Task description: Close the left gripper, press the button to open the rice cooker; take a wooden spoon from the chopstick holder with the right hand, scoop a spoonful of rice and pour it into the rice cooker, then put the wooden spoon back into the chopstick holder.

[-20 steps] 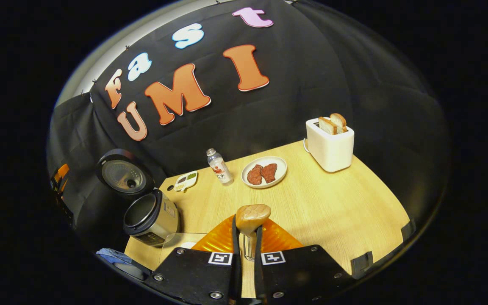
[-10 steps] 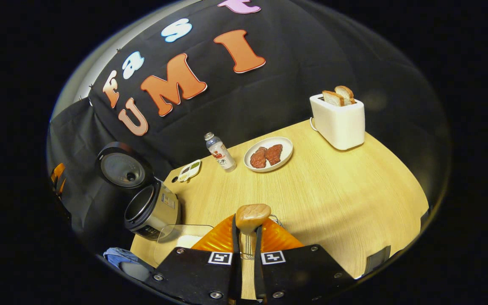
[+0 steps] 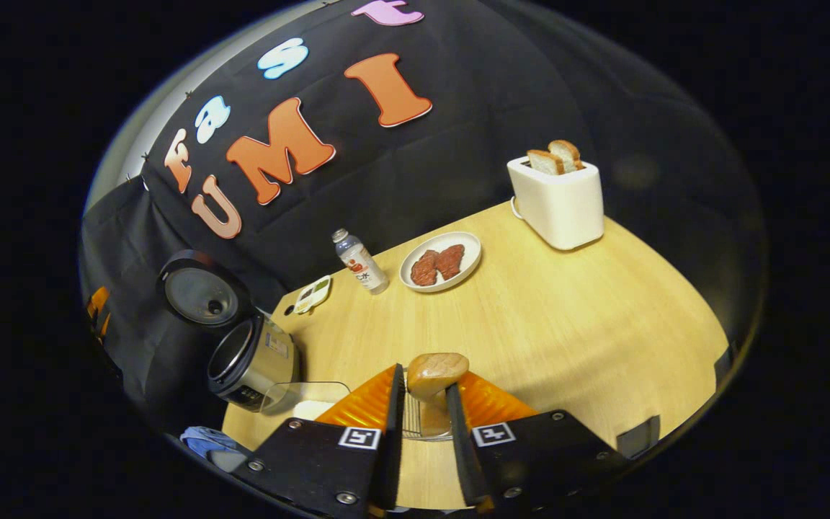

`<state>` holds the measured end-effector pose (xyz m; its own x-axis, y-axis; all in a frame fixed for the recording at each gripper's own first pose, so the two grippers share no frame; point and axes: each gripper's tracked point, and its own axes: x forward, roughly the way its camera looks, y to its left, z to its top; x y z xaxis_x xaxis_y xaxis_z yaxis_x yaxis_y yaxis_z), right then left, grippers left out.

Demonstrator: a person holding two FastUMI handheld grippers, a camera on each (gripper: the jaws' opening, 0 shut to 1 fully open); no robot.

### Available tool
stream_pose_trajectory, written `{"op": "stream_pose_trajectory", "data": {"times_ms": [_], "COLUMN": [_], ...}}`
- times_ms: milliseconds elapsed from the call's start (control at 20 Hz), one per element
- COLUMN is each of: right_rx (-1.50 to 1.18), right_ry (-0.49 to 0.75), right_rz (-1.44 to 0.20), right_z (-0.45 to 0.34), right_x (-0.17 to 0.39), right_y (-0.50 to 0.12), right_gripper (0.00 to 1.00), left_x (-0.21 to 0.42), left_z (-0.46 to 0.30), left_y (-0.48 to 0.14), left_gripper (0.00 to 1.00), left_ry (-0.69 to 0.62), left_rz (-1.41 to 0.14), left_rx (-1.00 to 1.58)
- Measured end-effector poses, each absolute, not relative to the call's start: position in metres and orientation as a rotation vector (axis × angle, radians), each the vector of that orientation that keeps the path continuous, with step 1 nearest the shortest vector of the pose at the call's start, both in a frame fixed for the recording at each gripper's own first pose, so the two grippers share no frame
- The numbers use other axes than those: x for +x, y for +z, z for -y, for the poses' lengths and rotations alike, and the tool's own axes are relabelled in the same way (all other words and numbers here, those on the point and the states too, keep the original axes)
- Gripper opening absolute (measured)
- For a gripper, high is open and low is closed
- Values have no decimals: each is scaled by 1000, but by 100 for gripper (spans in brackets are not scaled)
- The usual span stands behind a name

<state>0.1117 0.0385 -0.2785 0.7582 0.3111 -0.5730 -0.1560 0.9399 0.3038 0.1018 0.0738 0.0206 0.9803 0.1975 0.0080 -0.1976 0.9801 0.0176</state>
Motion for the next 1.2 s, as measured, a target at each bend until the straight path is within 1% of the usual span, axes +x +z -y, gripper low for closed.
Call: {"op": "stream_pose_trajectory", "data": {"times_ms": [50,100,150,200,250,300,350,650,900,1100,1200], "right_rx": [219,194,169,147,130,118,112,113,67,46,21], "right_ry": [238,226,212,201,192,185,180,163,163,138,123], "right_rz": [-647,-626,-604,-579,-550,-523,-500,-337,-183,-123,-110], "right_z": [-31,-25,-20,-16,-13,-13,-13,-22,-28,-27,-25], "right_x": [113,114,116,118,120,123,125,135,137,128,123], "right_y": [-272,-263,-253,-242,-230,-217,-204,-108,-35,-7,-2], "right_gripper": [45,53,72,79,89,93,95,95,95,95,95], "left_x": [103,105,107,109,112,116,119,151,202,254,281], "left_z": [-71,-69,-67,-65,-63,-60,-56,-43,-37,-30,-31], "left_y": [21,23,24,25,25,24,24,24,37,51,49], "left_gripper": [94,94,94,94,94,94,94,94,94,94,94], "left_ry": [192,186,184,183,179,174,167,131,93,76,75], "left_rz": [7,11,12,14,13,12,10,3,13,35,22], "left_rx": [17,21,25,28,27,22,15,11,-11,-42,-35]}}
